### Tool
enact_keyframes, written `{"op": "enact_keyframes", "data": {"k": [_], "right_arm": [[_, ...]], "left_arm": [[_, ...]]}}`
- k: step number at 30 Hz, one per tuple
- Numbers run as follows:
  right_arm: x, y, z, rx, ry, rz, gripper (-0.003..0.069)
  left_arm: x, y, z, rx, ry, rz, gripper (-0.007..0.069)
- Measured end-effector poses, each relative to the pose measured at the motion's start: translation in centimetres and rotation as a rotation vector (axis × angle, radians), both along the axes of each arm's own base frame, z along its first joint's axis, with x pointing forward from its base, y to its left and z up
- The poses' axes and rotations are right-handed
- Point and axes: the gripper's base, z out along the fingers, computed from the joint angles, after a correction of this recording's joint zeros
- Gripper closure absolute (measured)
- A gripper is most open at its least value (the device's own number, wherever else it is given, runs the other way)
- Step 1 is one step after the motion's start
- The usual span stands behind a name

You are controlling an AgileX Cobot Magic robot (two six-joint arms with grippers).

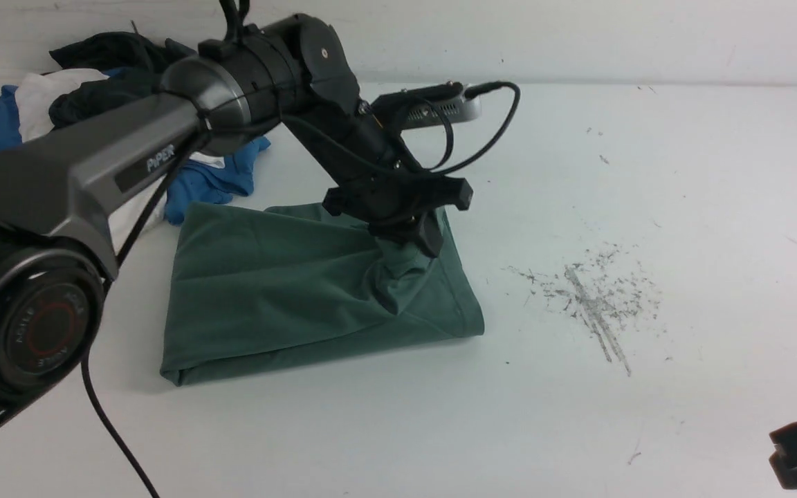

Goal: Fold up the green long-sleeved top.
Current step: Drag the left edge of the fabric to the left with your left arm and fold it to the right edge

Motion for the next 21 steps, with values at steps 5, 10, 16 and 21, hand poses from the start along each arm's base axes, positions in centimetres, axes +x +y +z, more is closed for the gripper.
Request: {"op": "enact_keyframes", "data": {"k": [5,10,16,21], "right_arm": [[0.0,0.0,0.0,0.003,-0.005,-0.002,0.0673],[0.0,0.0,0.1,0.004,-0.009,-0.002,0.0673],[-1.4,-0.1,1.6,0.011,-0.096,-0.002,0.0673],[-3.7,-0.4,3.5,0.019,-0.194,0.006,0.0673]], "left_arm": [[0.0,-0.5,-0.8,0.000,0.016,-0.006,0.0523],[0.1,-0.6,-0.2,-0.015,0.000,-0.005,0.0368],[0.0,0.4,6.0,-0.062,-0.096,-0.026,0.0257],[-0.9,1.8,10.9,-0.062,-0.174,-0.047,0.0291]]}}
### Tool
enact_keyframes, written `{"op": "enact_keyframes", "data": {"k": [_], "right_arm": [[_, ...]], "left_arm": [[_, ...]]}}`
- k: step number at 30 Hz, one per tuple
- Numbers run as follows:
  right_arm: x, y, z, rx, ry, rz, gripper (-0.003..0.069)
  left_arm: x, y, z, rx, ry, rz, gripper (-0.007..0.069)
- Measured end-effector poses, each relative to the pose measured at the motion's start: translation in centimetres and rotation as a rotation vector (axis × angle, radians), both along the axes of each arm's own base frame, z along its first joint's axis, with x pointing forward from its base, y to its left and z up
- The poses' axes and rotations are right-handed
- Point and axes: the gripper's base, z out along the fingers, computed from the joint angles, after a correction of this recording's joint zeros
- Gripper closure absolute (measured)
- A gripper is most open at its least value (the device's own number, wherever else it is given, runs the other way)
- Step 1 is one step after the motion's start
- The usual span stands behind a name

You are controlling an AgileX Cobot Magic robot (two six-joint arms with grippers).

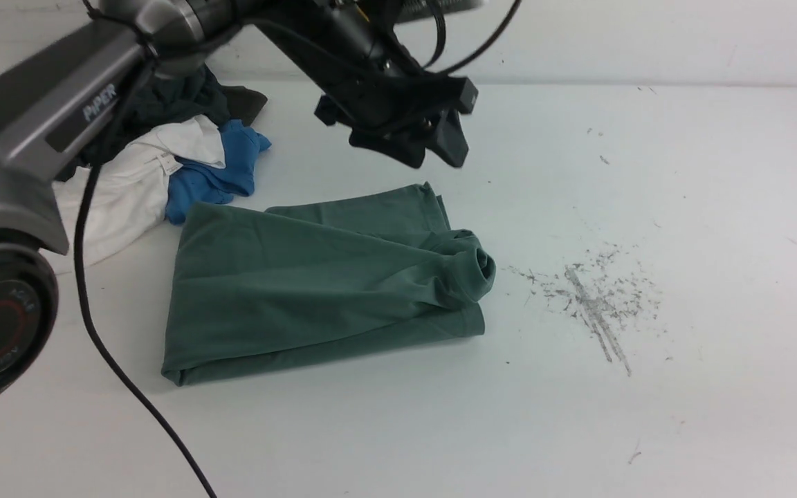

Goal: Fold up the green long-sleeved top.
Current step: Drag the left edge of the fabric to the left with your left arm and fold it to the right edge

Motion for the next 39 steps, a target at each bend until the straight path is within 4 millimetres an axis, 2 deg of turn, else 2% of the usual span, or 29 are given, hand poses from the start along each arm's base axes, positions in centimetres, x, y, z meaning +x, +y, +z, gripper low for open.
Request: {"op": "enact_keyframes", "data": {"k": [1,4,5,7,9,12,15,16,17,19,20,21,23,25,28,32,33,34,36,37,38,39], "right_arm": [[-0.2,0.0,0.2,0.001,-0.007,0.001,0.0673],[-2.5,-0.2,1.4,0.013,-0.079,-0.002,0.0673],[-2.6,-0.2,1.5,0.014,-0.084,-0.002,0.0673],[-4.2,-0.4,2.3,0.034,-0.144,-0.023,0.0673],[-5.5,-0.5,2.9,0.045,-0.193,-0.033,0.0673],[-7.1,-0.7,3.5,0.062,-0.257,-0.045,0.0673],[-8.6,-0.8,3.9,0.084,-0.317,-0.063,0.0673],[-8.7,-0.8,3.9,0.085,-0.320,-0.063,0.0673],[-9.3,-0.9,4.1,0.091,-0.341,-0.068,0.0673],[-9.7,-0.9,4.2,0.094,-0.359,-0.068,0.0673],[-10.0,-1.0,4.2,0.097,-0.370,-0.069,0.0673],[-10.1,-1.0,4.2,0.098,-0.372,-0.069,0.0673],[-10.2,-1.0,4.2,0.098,-0.373,-0.070,0.0673],[-10.2,-1.0,4.2,0.093,-0.379,-0.067,0.0673],[-11.1,-1.3,4.3,0.074,-0.423,-0.065,0.0673],[-13.4,-1.8,5.0,0.068,-0.603,-0.085,0.0673],[-13.6,-1.9,5.1,0.071,-0.628,-0.087,0.0673],[-14.5,-2.1,5.4,0.073,-0.736,-0.101,0.0673],[-15.4,-2.4,5.3,0.086,-0.871,-0.120,0.0673],[-15.3,-2.4,5.2,0.084,-0.866,-0.120,0.0673],[-15.6,-2.5,4.7,0.103,-0.968,-0.137,0.0673],[-15.6,-2.5,4.4,0.110,-0.999,-0.143,0.0673]], "left_arm": [[0.0,0.0,0.1,0.002,-0.001,-0.001,0.0295],[0.1,0.9,0.4,0.055,-0.022,0.009,0.0425],[0.1,0.9,0.2,0.061,-0.020,0.009,0.0433],[0.7,1.0,-1.2,0.098,0.002,0.014,0.0547],[1.1,0.8,-3.0,0.114,0.042,0.011,0.0603],[1.7,0.0,-5.6,0.117,0.104,-0.002,0.0627],[2.0,-1.8,-9.3,0.096,0.199,-0.030,0.0629],[2.0,-1.9,-9.3,0.096,0.199,-0.032,0.0629],[2.0,-2.9,-11.2,0.081,0.246,-0.046,0.0629],[1.9,-3.8,-12.8,0.074,0.280,-0.065,0.0629],[1.8,-4.6,-14.5,0.069,0.316,-0.086,0.0629],[1.7,-5.0,-15.5,0.067,0.332,-0.102,0.0629],[1.5,-5.6,-16.7,0.069,0.346,-0.128,0.0629],[1.5,-5.7,-16.8,0.061,0.346,-0.138,0.0629],[1.8,-5.6,-14.8,0.040,0.291,-0.145,0.0629],[2.5,-3.8,-8.3,0.011,0.123,-0.115,0.0629],[2.4,-3.6,-7.7,0.011,0.108,-0.113,0.0629],[2.4,-2.4,-5.3,0.004,0.055,-0.094,0.0629],[2.0,-1.0,-2.4,-0.009,-0.005,-0.072,0.0629],[2.0,-0.8,-2.1,-0.011,-0.011,-0.068,0.0629],[1.6,0.2,-0.2,-0.020,-0.050,-0.051,0.0629],[1.5,0.7,0.6,-0.023,-0.067,-0.042,0.0629]]}}
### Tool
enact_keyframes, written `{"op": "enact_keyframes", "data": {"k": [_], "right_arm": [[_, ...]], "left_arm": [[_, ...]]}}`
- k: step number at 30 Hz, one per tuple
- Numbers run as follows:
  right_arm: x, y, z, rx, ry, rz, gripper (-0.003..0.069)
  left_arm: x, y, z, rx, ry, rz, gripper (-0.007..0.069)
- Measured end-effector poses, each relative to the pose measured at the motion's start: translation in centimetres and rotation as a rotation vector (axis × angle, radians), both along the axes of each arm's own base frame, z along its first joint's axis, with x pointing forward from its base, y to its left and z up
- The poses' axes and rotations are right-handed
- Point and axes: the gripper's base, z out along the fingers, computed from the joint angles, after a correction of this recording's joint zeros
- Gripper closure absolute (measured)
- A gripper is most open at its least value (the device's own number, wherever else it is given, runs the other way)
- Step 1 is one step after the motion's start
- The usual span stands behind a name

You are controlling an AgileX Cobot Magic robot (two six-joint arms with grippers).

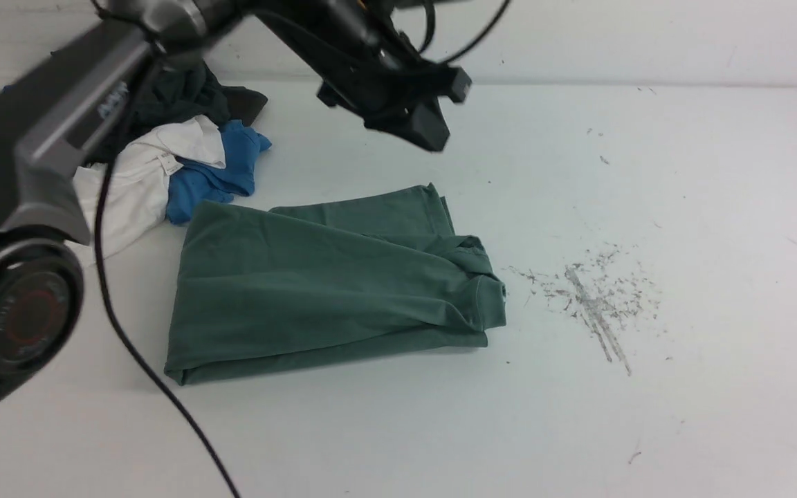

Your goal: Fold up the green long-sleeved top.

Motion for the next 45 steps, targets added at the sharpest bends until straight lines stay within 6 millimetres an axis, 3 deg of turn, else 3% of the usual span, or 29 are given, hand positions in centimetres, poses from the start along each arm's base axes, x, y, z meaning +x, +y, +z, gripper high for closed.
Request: {"op": "enact_keyframes", "data": {"k": [1,4,7,10,15,24,31,36,39,44,45], "right_arm": [[0.6,0.0,-1.0,0.012,-0.041,-0.011,0.0673],[2.6,0.0,-3.4,0.032,-0.081,-0.032,0.0673],[4.7,-0.1,-6.5,0.055,-0.119,-0.061,0.0673],[5.6,-0.2,-8.0,0.070,-0.166,-0.082,0.0673],[6.3,-0.3,-9.9,0.077,-0.184,-0.099,0.0673],[7.0,-0.2,-14.4,0.055,-0.039,-0.099,0.0673],[7.1,-0.1,-15.8,0.038,0.007,-0.098,0.0673],[6.8,-0.3,-16.2,-0.055,0.023,-0.097,0.0673],[6.8,-0.3,-16.5,-0.104,0.060,-0.097,0.0673],[6.7,-0.3,-16.5,-0.110,0.064,-0.097,0.0673],[6.7,-0.3,-16.5,-0.110,0.064,-0.097,0.0673]], "left_arm": [[-0.5,0.6,1.4,-0.008,-0.026,0.008,0.0629],[-1.1,1.1,2.8,-0.015,-0.054,0.012,0.0629],[-1.3,1.3,3.4,-0.019,-0.067,0.015,0.0629],[-1.3,1.3,3.4,-0.015,-0.064,0.014,0.0629],[-1.3,1.4,3.3,-0.012,-0.060,0.014,0.0629],[-1.3,1.5,3.2,0.005,-0.062,0.013,0.0629],[-1.6,2.1,3.3,0.041,-0.042,0.070,0.0629],[-4.1,3.0,4.5,0.036,-0.010,0.082,0.0629],[-7.3,4.0,7.1,0.023,-0.042,0.073,0.0629],[-11.0,5.8,9.7,0.069,-0.127,0.078,0.0629],[-12.5,6.7,10.2,0.100,-0.150,0.087,0.0629]]}}
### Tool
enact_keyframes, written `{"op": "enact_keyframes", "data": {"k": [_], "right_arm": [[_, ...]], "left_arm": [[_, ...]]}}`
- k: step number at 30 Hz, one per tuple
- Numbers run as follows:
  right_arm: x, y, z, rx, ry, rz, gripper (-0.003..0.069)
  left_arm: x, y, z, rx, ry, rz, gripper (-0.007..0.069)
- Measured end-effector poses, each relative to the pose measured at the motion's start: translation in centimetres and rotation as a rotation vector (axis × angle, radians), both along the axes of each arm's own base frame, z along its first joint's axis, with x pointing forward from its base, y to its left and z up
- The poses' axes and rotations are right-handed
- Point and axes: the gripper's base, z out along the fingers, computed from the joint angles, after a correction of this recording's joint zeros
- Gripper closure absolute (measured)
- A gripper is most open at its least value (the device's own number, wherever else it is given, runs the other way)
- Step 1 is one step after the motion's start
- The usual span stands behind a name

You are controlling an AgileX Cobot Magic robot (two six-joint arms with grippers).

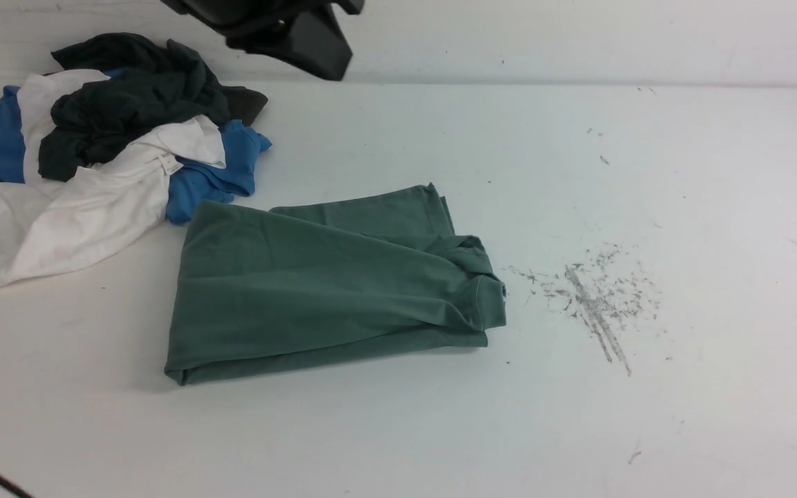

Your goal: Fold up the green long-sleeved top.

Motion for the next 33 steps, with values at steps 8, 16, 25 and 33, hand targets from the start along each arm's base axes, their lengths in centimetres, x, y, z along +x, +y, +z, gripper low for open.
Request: {"op": "enact_keyframes", "data": {"k": [8,16,25,33], "right_arm": [[0.0,0.0,0.0,-0.002,0.000,0.000,0.0673],[0.0,0.0,0.0,-0.003,0.001,0.000,0.0673],[0.0,0.0,0.0,-0.003,0.001,0.000,0.0673],[0.0,0.0,0.0,-0.003,0.001,0.000,0.0673]], "left_arm": [[-8.5,4.0,-0.3,0.111,-0.028,0.044,0.0629],[-17.8,7.3,-5.5,0.039,0.005,0.150,0.0629],[-26.2,10.7,-11.5,-0.137,-0.378,0.234,0.0629],[-27.7,12.4,-14.9,-0.141,-0.705,0.296,0.0629]]}}
